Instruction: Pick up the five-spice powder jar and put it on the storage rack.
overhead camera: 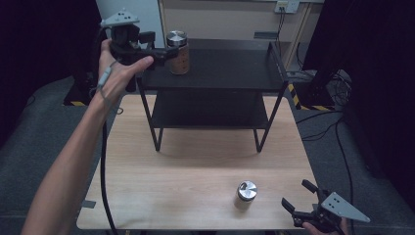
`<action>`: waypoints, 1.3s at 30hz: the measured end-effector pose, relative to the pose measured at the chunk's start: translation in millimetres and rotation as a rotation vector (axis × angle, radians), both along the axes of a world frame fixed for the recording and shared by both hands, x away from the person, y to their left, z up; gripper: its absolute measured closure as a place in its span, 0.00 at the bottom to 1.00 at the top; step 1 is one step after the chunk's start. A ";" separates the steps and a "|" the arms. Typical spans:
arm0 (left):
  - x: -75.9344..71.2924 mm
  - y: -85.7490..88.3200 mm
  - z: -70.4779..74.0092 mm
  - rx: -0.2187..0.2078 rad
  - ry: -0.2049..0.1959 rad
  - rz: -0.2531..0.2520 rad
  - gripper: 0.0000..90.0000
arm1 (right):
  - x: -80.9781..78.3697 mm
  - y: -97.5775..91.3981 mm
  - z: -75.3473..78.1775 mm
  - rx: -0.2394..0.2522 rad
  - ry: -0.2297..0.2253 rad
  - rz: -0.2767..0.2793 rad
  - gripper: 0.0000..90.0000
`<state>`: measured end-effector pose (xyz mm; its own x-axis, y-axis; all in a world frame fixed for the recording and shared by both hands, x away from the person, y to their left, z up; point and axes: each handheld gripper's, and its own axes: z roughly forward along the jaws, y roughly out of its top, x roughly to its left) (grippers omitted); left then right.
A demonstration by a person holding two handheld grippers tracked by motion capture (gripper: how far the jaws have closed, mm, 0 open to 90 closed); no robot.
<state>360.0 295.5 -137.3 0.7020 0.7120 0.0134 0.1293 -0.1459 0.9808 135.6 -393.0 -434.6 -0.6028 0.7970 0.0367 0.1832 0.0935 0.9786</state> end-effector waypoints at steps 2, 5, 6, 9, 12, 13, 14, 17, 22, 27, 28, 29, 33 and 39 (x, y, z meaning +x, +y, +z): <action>-10.0 4.2 -8.4 -0.011 -0.010 -0.013 0.06 | 0.0 0.5 0.3 -0.001 0.001 0.001 0.05; -23.8 9.1 -19.2 -0.025 -0.020 -0.030 0.06 | -0.2 1.0 0.5 -0.003 -0.001 0.002 0.05; -28.1 10.1 -22.2 -0.022 -0.024 -0.033 0.06 | -0.1 1.0 0.4 -0.002 0.000 0.001 0.05; -40.5 13.4 -30.8 -0.009 -0.034 -0.042 0.06 | -0.2 1.1 0.5 -0.004 -0.003 0.006 0.05; -50.1 18.4 -41.8 -0.015 -0.036 -0.055 0.06 | 0.2 1.1 0.5 -0.003 -0.001 0.007 0.05; -52.8 20.0 -45.3 -0.013 -0.036 -0.060 0.06 | 0.3 1.1 0.7 -0.005 -0.001 0.007 0.05; -55.2 22.2 -49.2 -0.013 -0.034 -0.069 0.05 | 0.4 1.1 0.6 -0.006 -0.002 0.008 0.05; -63.4 25.9 -61.0 -0.003 -0.034 -0.078 0.05 | 0.6 1.4 0.8 -0.007 -0.001 0.010 0.05; -75.0 29.2 -82.4 0.008 -0.029 -0.061 0.05 | 1.2 1.4 0.9 -0.009 -0.001 0.012 0.05; -79.6 30.8 -101.8 0.008 -0.007 -0.059 0.05 | 0.9 1.6 1.1 -0.011 -0.002 0.011 0.05; -80.1 31.2 -105.6 0.005 -0.001 -0.065 0.05 | 0.6 1.6 1.1 -0.009 -0.001 0.010 0.05; -81.4 31.3 -109.6 0.008 -0.004 -0.067 0.05 | 0.5 1.4 1.0 -0.010 -0.002 0.010 0.05; -84.6 34.3 -127.4 0.010 -0.020 -0.103 0.05 | 0.7 1.3 1.0 -0.010 0.000 0.009 0.05; -87.2 38.9 -154.3 -0.010 -0.025 -0.151 0.05 | 1.2 1.7 1.2 -0.012 0.002 0.012 0.05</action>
<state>272.8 334.4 -291.5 0.8004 0.5989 0.0256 0.0819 -0.1515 0.9851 136.8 -391.3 -433.4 -0.6121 0.7903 0.0283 0.1835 0.1072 0.9772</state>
